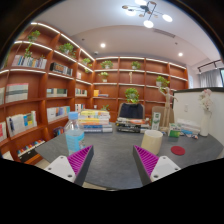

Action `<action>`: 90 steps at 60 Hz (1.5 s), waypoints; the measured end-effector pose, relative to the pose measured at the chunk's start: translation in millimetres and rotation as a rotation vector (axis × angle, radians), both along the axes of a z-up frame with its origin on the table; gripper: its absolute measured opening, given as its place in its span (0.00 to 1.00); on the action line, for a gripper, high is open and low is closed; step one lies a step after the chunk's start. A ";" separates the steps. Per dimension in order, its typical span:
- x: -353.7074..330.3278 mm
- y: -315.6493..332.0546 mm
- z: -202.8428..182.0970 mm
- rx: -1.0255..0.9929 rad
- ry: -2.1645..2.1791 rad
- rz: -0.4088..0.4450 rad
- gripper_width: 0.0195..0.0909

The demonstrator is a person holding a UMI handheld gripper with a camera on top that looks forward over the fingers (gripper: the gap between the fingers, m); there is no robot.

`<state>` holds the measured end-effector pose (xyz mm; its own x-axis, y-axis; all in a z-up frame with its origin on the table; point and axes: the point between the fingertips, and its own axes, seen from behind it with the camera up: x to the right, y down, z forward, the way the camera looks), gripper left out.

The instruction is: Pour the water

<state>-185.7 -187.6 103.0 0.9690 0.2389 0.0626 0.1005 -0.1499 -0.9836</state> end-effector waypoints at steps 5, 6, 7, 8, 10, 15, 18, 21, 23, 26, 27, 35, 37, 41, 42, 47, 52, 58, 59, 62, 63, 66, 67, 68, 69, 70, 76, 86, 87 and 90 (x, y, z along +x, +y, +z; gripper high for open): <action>-20.0 -7.1 -7.6 0.000 0.017 0.049 0.87; -31.4 -9.1 -13.8 0.001 0.028 0.055 0.87; -23.9 -1.8 2.7 -0.003 0.035 0.062 0.87; -37.2 -6.9 -10.1 0.000 0.050 0.068 0.87; -62.6 -8.4 -19.1 0.006 0.072 0.074 0.87; -104.2 -6.3 -21.7 0.003 0.100 0.077 0.87; -116.3 1.4 -21.7 0.004 0.098 0.075 0.87; -125.8 11.0 -23.4 0.001 0.087 0.070 0.87; -131.2 17.3 -24.5 0.001 0.079 0.066 0.87; -138.7 28.7 -25.5 0.002 0.068 0.058 0.87; -140.9 32.3 -26.0 0.003 0.065 0.055 0.87; -154.2 56.8 -28.3 0.004 0.048 0.028 0.86; -157.3 61.5 -29.0 0.003 0.049 0.028 0.84; -160.7 68.6 -26.9 0.009 0.064 0.021 0.65; -158.8 70.6 -26.4 0.010 0.067 0.009 0.58; -153.9 75.2 -25.5 0.014 0.052 -0.016 0.36; -153.0 75.3 -24.8 0.017 0.076 -0.020 0.29; -150.1 77.5 -26.7 0.019 0.081 -0.027 0.17; -149.3 77.3 -27.0 0.017 0.080 -0.031 0.17; -147.4 77.6 -27.5 0.019 0.065 -0.035 0.17; -147.1 77.8 -27.4 0.020 0.064 -0.037 0.17; -145.8 78.5 -25.5 0.012 0.075 -0.035 0.17; -144.4 78.3 -25.5 0.009 0.076 -0.036 0.17; -142.3 78.8 -25.7 0.005 0.075 -0.038 0.17; -139.4 79.3 -25.9 0.000 0.072 -0.043 0.17; -135.7 80.0 -25.7 -0.005 0.070 -0.050 0.17; -114.5 87.1 -15.5 -0.027 0.137 -0.094 0.17; -67.6 119.1 11.7 -0.076 0.521 -0.150 0.17; -63.0 122.6 14.4 -0.080 0.572 -0.155 0.17; -48.1 133.9 22.6 -0.084 0.726 -0.163 0.17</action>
